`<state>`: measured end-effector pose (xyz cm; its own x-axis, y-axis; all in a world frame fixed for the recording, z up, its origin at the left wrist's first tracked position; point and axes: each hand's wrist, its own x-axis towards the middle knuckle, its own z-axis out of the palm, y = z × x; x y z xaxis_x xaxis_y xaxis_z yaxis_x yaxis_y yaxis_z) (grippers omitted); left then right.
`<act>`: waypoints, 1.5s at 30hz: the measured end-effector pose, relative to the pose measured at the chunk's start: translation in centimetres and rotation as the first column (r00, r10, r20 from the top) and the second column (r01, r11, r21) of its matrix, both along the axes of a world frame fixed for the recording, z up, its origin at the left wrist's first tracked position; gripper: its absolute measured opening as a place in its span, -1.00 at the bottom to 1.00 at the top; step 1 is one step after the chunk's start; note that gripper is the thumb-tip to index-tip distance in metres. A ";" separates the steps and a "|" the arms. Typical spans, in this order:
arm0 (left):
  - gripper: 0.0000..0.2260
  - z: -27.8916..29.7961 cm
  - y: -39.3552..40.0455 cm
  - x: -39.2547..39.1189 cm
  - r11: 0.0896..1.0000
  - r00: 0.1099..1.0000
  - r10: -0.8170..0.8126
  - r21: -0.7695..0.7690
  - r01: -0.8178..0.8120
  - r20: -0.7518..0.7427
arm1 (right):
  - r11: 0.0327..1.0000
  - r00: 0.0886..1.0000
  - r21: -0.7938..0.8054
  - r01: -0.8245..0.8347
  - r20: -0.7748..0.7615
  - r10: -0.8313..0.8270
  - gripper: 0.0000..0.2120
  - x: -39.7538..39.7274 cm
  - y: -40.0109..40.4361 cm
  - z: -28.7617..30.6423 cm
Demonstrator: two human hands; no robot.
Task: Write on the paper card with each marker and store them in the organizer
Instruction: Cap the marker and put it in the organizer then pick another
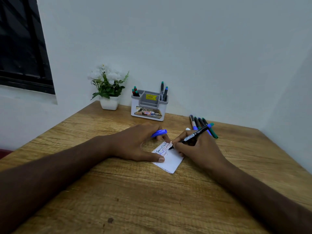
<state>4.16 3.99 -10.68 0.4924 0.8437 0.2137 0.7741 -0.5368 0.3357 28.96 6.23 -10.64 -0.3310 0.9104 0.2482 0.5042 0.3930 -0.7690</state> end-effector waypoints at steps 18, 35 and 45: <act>-0.57 -0.1 0.0 -0.1 1.000 1.000 -0.009 0.003 0.009 0.017 | 0.999 0.999 -0.022 0.032 -0.019 -0.032 -0.94 -0.1 0.0 -0.1; -0.59 0.1 -0.3 0.1 1.000 0.998 -0.029 0.003 0.029 0.055 | 0.999 0.999 -0.015 0.042 -0.011 -0.042 -0.93 -0.2 0.1 -0.1; -0.67 0.4 -0.5 0.2 0.999 0.997 -0.051 0.017 0.050 0.060 | 0.998 0.998 -0.017 0.061 -0.012 -0.061 -0.93 -0.2 -0.2 0.2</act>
<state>4.40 3.47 -10.30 0.5201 0.8145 0.2571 0.7243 -0.5801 0.3727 28.72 5.99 -10.48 -0.2719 0.9329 0.2363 0.5169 0.3487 -0.7818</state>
